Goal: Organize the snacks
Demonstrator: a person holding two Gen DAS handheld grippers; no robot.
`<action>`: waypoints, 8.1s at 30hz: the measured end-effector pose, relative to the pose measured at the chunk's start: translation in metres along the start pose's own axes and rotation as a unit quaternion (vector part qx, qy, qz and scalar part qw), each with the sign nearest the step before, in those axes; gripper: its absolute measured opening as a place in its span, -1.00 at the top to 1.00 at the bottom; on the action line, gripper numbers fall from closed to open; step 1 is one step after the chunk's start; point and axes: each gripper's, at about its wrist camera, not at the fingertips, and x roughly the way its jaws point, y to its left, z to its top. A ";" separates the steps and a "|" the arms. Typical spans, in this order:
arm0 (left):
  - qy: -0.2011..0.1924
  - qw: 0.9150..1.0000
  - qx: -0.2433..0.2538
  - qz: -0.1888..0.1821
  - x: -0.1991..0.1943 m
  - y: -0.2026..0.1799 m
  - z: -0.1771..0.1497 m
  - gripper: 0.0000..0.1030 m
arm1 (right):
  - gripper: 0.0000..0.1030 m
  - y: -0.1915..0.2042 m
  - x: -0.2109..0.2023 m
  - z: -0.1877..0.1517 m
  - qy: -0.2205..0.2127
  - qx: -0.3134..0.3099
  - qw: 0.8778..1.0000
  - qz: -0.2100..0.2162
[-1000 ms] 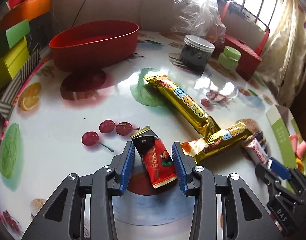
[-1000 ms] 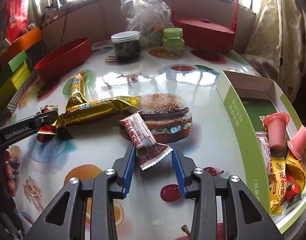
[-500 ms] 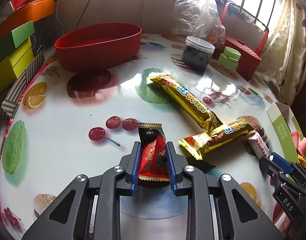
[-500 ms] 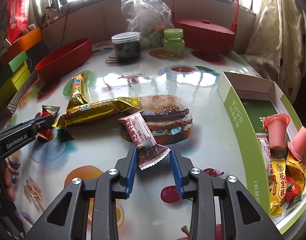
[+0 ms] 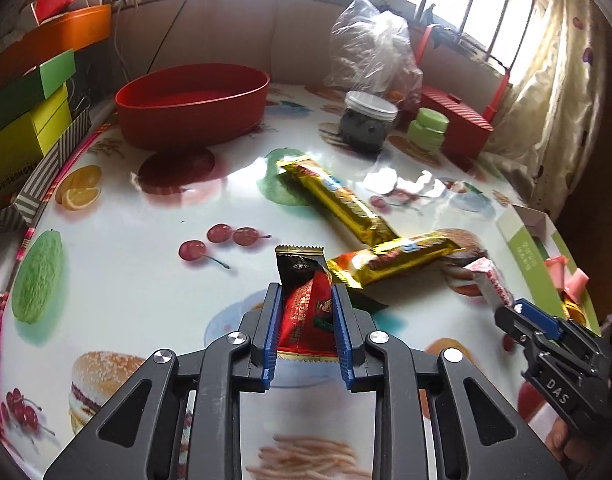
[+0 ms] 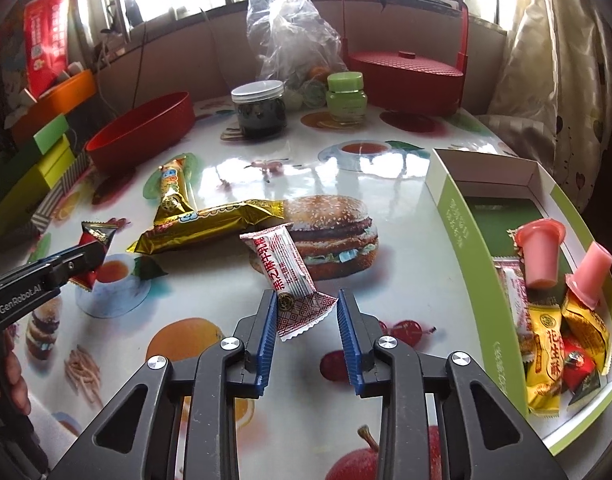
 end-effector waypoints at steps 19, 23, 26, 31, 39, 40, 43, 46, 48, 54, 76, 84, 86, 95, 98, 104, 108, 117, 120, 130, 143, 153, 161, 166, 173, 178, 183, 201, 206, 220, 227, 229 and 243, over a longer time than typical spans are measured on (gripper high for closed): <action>-0.014 0.998 0.053 -0.043 -0.026 -0.059 -0.005 0.51 | 0.45 -0.025 -0.049 -0.012 -0.033 0.021 0.999 -0.006; -0.016 0.996 0.065 -0.054 -0.029 -0.073 -0.006 0.51 | 0.45 -0.035 -0.058 -0.016 -0.037 0.032 0.999 -0.010; -0.016 0.995 0.076 -0.062 -0.030 -0.085 -0.006 0.51 | 0.45 -0.044 -0.065 -0.018 -0.042 0.040 0.998 -0.015; -0.017 0.992 0.093 -0.078 -0.031 -0.105 -0.006 0.51 | 0.45 -0.056 -0.075 -0.022 -0.048 0.054 0.997 -0.024; -0.013 0.987 0.119 -0.107 -0.029 -0.138 -0.005 0.51 | 0.45 -0.080 -0.086 -0.028 -0.054 0.077 0.995 -0.045; -0.013 0.987 0.121 -0.109 -0.029 -0.141 -0.005 0.51 | 0.45 -0.083 -0.087 -0.029 -0.054 0.080 0.994 -0.048; -0.010 0.985 0.128 -0.118 -0.028 -0.151 -0.005 0.51 | 0.45 -0.088 -0.090 -0.030 -0.055 0.085 0.993 -0.053; -0.008 0.983 0.134 -0.127 -0.026 -0.160 -0.005 0.51 | 0.45 -0.094 -0.094 -0.032 -0.057 0.088 0.993 -0.060; -0.007 0.981 0.139 -0.134 -0.025 -0.167 -0.005 0.51 | 0.45 -0.099 -0.097 -0.033 -0.058 0.091 0.992 -0.066; -0.001 0.977 0.150 -0.153 -0.021 -0.184 -0.005 0.51 | 0.45 -0.112 -0.099 -0.036 -0.057 0.101 0.990 -0.077; 0.049 0.964 0.163 -0.205 0.012 -0.237 -0.009 0.51 | 0.45 -0.146 -0.089 -0.045 -0.035 0.119 0.986 -0.111; 0.066 0.959 0.173 -0.216 0.020 -0.253 -0.014 0.51 | 0.45 -0.151 -0.086 -0.047 -0.032 0.114 0.984 -0.132; 0.071 0.957 0.177 -0.217 0.023 -0.256 -0.015 0.50 | 0.45 -0.152 -0.085 -0.047 -0.032 0.115 0.984 -0.135; 0.080 0.956 0.183 -0.214 0.031 -0.265 -0.020 0.50 | 0.44 -0.159 -0.083 -0.050 -0.032 0.116 0.981 -0.153; 0.083 0.956 0.185 -0.213 0.032 -0.268 -0.022 0.50 | 0.44 -0.161 -0.081 -0.052 -0.031 0.120 0.981 -0.152; 0.088 0.955 0.191 -0.210 0.035 -0.273 -0.026 0.50 | 0.44 -0.161 -0.082 -0.052 -0.034 0.122 0.981 -0.149; 0.095 0.954 0.191 -0.212 0.038 -0.275 -0.026 0.50 | 0.44 -0.161 -0.081 -0.051 -0.037 0.125 0.981 -0.147; 0.099 0.954 0.192 -0.210 0.039 -0.278 -0.027 0.50 | 0.42 -0.161 -0.082 -0.051 -0.042 0.127 0.981 -0.140; 0.099 0.953 0.195 -0.209 0.040 -0.279 -0.028 0.49 | 0.39 -0.161 -0.082 -0.052 -0.042 0.127 0.981 -0.139; 0.093 0.953 0.195 -0.213 0.032 -0.277 -0.028 0.32 | 0.19 -0.158 -0.085 -0.051 -0.045 0.129 0.982 -0.131; 0.060 0.958 0.203 -0.195 0.005 -0.268 -0.028 0.20 | 0.01 -0.150 -0.095 -0.054 -0.057 0.128 0.981 -0.137; 0.036 0.961 0.201 -0.187 -0.016 -0.252 -0.027 0.20 | -0.01 -0.140 -0.106 -0.052 -0.071 0.122 0.981 -0.137; 0.024 0.966 0.191 -0.174 -0.026 -0.233 -0.025 0.20 | -0.02 -0.129 -0.109 -0.047 -0.077 0.113 0.982 -0.131; 0.018 0.969 0.180 -0.169 -0.030 -0.221 -0.023 0.20 | -0.02 -0.122 -0.109 -0.044 -0.080 0.107 0.983 -0.126; 0.011 0.972 0.167 -0.162 -0.035 -0.204 -0.021 0.20 | -0.02 -0.113 -0.106 -0.040 -0.080 0.099 0.984 -0.122; 0.004 0.975 0.160 -0.153 -0.038 -0.190 -0.018 0.20 | -0.02 -0.102 -0.103 -0.034 -0.081 0.089 0.986 -0.116; 0.000 0.979 0.146 -0.142 -0.039 -0.172 -0.015 0.20 | -0.02 -0.091 -0.097 -0.026 -0.079 0.078 0.988 -0.105; 0.002 0.994 0.068 -0.087 -0.023 -0.076 -0.002 0.20 | -0.03 -0.040 -0.060 0.004 -0.058 0.024 0.997 -0.054; 0.002 0.996 0.051 -0.072 -0.017 -0.052 0.001 0.20 | -0.03 -0.029 -0.045 0.011 -0.045 0.017 0.998 -0.035; 0.027 0.996 0.032 -0.080 0.023 -0.021 0.015 0.20 | -0.03 -0.009 0.001 0.025 0.001 0.013 1.000 -0.002; 0.032 0.993 0.033 -0.108 0.035 -0.024 0.020 0.20 | -0.03 -0.012 0.014 0.032 0.012 0.019 1.000 -0.003; 0.040 0.992 0.032 -0.117 0.038 -0.026 0.020 0.20 | -0.03 -0.015 0.016 0.034 0.011 0.023 1.000 -0.005; 0.067 0.975 0.044 -0.207 0.037 -0.055 0.003 0.20 | -0.03 -0.017 0.028 0.042 0.016 0.039 0.999 -0.004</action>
